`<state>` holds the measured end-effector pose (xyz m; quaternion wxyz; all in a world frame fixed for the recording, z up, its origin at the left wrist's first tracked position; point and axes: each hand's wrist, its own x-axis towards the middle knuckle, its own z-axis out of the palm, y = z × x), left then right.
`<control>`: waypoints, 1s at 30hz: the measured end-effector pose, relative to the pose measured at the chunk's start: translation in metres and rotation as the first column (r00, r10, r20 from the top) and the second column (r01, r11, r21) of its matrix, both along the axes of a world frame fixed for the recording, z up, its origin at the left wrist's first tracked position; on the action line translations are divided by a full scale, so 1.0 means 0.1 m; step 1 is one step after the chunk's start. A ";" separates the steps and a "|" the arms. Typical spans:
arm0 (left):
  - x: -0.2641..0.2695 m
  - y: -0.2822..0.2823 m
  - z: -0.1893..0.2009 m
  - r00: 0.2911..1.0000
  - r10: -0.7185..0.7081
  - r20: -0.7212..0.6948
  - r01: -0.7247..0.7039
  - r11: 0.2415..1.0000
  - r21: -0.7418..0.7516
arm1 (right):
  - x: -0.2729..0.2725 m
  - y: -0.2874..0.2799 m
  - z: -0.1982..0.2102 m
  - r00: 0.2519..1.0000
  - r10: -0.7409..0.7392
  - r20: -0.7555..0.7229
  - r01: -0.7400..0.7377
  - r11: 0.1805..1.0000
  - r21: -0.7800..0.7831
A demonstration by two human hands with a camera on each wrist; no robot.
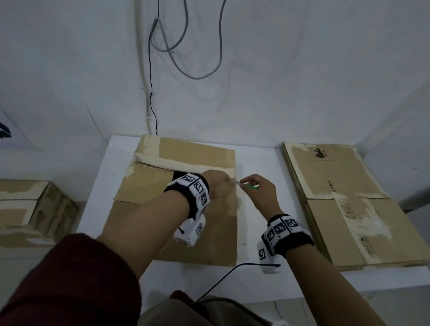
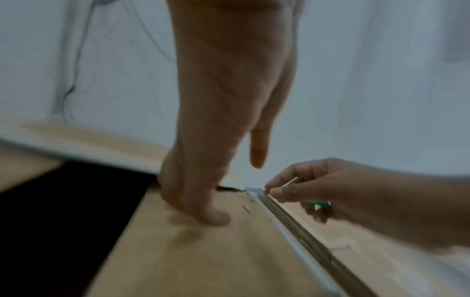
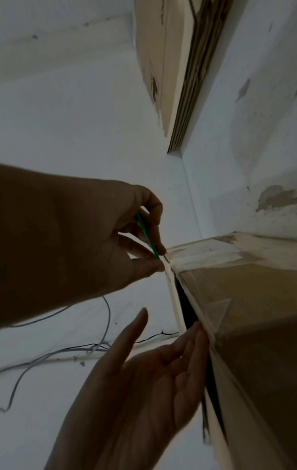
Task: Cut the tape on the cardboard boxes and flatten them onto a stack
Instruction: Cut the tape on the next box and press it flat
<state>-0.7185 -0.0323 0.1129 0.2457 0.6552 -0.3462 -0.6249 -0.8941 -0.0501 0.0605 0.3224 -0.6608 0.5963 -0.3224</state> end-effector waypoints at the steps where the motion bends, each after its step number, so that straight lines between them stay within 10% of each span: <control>1: -0.02 -0.08 -0.11 0.988 0.127 -0.087 -0.130 0.991 -0.024 | 0.00 -0.03 -0.02 1.000 0.017 -0.019 -0.017 1.000 -0.007; 4: -0.08 -0.23 -0.40 0.807 0.462 -0.369 -0.466 0.881 0.084 | 0.01 -0.11 -0.10 0.998 0.058 -0.025 -0.059 0.998 -0.034; 8: -0.19 -0.37 -0.60 0.682 0.552 -0.479 -0.589 0.803 0.087 | 0.05 -0.19 -0.14 0.998 0.059 0.009 -0.059 0.997 -0.059; 18: -0.22 -0.54 -0.85 0.824 0.545 -0.155 -0.559 0.827 -0.065 | 0.01 -0.35 -0.27 0.995 0.099 -0.003 -0.099 0.990 -0.102; 30: -0.29 -0.35 -0.38 0.775 0.424 -0.468 -0.603 0.719 -0.346 | -0.31 -0.50 -0.62 0.965 -0.261 0.034 0.260 0.965 0.039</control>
